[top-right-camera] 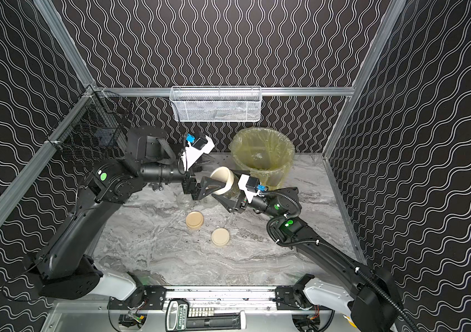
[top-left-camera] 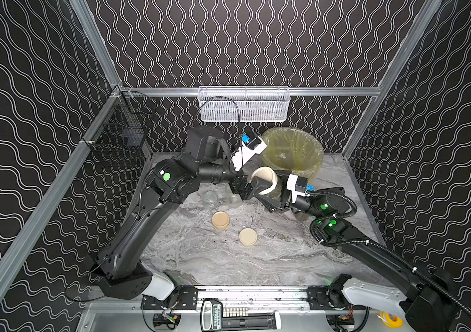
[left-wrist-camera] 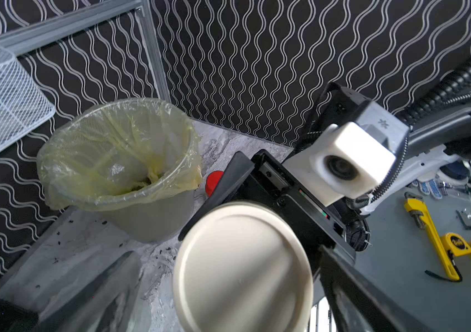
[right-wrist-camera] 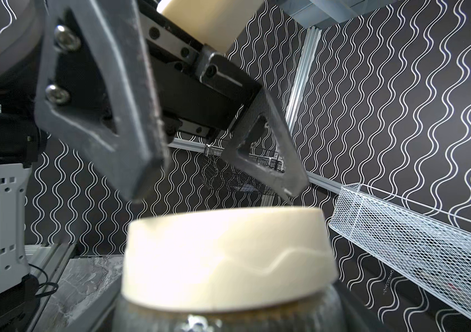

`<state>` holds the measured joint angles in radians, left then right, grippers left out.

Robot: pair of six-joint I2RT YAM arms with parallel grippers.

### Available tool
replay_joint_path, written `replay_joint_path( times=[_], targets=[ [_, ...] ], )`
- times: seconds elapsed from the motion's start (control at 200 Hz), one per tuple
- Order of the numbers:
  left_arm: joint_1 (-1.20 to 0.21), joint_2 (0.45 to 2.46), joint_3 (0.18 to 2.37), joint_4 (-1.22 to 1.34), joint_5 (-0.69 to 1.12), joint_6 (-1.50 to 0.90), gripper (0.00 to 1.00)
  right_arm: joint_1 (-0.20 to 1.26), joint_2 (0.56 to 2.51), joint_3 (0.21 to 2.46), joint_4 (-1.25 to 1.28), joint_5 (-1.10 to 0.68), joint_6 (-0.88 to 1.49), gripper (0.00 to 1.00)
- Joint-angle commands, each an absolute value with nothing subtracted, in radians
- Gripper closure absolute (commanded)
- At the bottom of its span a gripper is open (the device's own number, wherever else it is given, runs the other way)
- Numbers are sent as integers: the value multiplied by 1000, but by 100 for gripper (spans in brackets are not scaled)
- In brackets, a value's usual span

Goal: Empty moldy tea leaves from jars
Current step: Unscrew the lid from the jar.

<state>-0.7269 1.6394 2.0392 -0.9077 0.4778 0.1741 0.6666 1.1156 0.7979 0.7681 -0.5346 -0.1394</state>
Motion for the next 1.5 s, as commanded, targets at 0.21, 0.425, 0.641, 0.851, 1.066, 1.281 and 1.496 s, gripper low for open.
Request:
replay_joint_path(
  times=[0.21, 0.425, 0.641, 0.851, 1.066, 1.281, 1.496],
  targets=[
    [-726, 1690, 2071, -1026, 464, 351, 1, 668, 1107, 807, 840, -580, -121, 76],
    [-726, 1706, 2062, -1021, 531, 328, 4, 668, 1107, 811, 832, -593, -126, 76],
    [-726, 1701, 2039, -932, 553, 205, 31, 669, 1108, 799, 835, -598, -135, 76],
    [-727, 1671, 2020, -862, 541, -5, 49, 668, 1098, 784, 851, -539, -186, 76],
    [-753, 1655, 2020, -885, 411, -167, 60, 675, 1114, 777, 897, -456, -270, 76],
    [-775, 1702, 2099, -980, 304, -214, 62, 691, 1126, 787, 881, -429, -348, 77],
    [-776, 1752, 2160, -1032, 242, -294, 65, 716, 1132, 775, 890, -383, -398, 77]
  ],
)
